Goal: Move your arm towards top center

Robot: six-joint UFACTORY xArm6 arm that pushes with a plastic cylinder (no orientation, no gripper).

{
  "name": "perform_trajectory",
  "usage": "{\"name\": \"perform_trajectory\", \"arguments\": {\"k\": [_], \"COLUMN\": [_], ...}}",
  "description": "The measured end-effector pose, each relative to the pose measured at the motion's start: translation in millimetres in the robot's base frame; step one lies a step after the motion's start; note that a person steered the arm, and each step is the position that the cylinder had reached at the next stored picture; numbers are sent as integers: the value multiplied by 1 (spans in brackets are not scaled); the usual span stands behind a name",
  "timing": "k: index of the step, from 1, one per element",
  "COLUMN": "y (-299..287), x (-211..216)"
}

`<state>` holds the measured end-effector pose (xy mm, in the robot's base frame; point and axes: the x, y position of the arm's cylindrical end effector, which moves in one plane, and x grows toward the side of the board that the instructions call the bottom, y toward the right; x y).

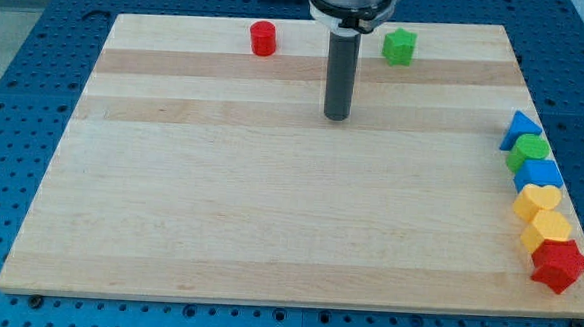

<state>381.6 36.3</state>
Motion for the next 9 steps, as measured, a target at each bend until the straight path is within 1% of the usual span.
{"name": "perform_trajectory", "arguments": {"k": [2,3,4,5,6,9], "y": [-28,-30,-30,-30,-30,-30], "x": [-11,-21,-52,-63,-85,-95]}}
